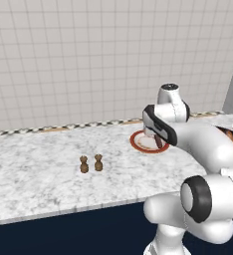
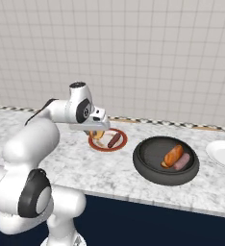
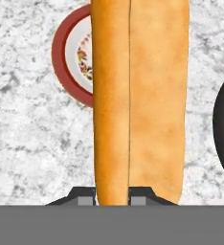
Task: Place one bun and one sausage from the bowl on each plate.
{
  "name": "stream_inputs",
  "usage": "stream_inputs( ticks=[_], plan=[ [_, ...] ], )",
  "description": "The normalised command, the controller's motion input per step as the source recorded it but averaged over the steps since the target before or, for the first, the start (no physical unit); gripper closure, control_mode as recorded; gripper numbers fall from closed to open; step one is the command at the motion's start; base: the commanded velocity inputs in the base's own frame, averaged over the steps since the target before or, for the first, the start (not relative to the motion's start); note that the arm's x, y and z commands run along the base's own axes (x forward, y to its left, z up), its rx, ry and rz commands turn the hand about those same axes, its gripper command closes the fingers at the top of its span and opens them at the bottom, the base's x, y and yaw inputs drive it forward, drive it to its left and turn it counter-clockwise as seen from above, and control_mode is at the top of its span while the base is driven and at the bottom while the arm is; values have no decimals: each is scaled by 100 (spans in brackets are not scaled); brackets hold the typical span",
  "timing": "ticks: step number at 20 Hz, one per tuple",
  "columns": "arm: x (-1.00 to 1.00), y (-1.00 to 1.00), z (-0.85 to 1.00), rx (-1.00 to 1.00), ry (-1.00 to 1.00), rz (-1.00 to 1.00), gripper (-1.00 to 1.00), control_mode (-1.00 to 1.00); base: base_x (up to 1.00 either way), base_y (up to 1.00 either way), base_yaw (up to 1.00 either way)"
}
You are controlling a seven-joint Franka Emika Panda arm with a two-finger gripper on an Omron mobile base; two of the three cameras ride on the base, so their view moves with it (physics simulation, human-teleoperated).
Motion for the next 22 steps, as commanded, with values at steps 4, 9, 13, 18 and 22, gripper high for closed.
stream_inputs(
  ticks=[4, 9, 13, 18, 22],
  plan=[
    [51, 61, -17, 0, 0, 0, 100, -100, 0, 0, 0],
    [54, 16, -36, 0, -2, 0, 100, -100, 0, 0, 0],
    [21, 0, -38, 0, -7, 0, 100, -100, 0, 0, 0],
    [19, -8, -45, 0, -3, 0, 100, -100, 0, 0, 0],
    [26, -26, -36, 4, 0, -1, 100, -100, 0, 0, 0]
  ],
)
